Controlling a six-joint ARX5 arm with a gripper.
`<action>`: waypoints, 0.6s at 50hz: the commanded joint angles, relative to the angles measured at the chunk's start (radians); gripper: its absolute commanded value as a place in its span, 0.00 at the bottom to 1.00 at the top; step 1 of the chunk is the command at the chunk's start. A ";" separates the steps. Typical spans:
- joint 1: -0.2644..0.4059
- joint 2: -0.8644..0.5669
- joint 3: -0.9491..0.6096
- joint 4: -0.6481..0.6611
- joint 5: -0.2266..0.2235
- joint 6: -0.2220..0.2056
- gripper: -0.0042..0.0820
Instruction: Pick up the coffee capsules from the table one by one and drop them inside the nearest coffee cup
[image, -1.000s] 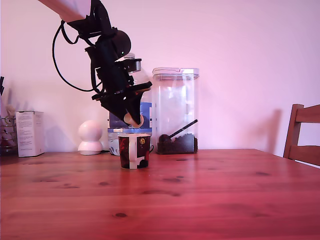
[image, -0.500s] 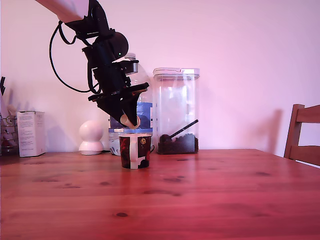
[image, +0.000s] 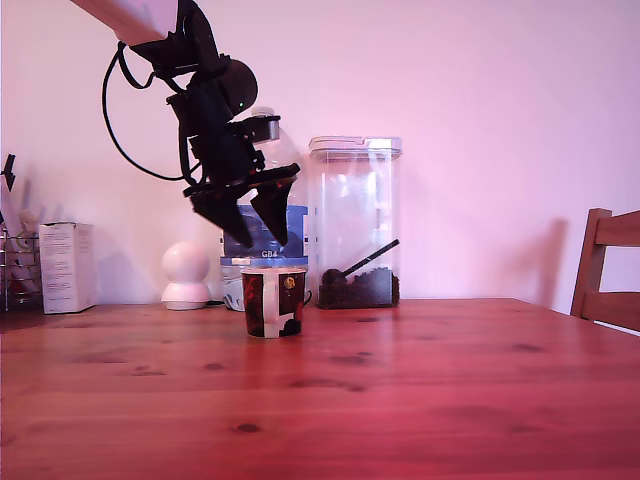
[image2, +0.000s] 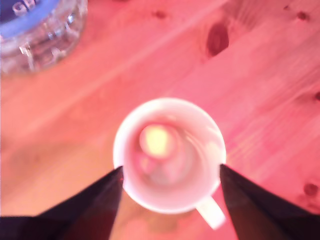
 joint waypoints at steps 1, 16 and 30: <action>0.000 0.044 0.002 0.038 0.017 0.029 0.37; -0.006 0.002 0.002 0.154 0.026 0.043 0.07; -0.013 -0.103 -0.003 0.235 0.039 0.044 0.07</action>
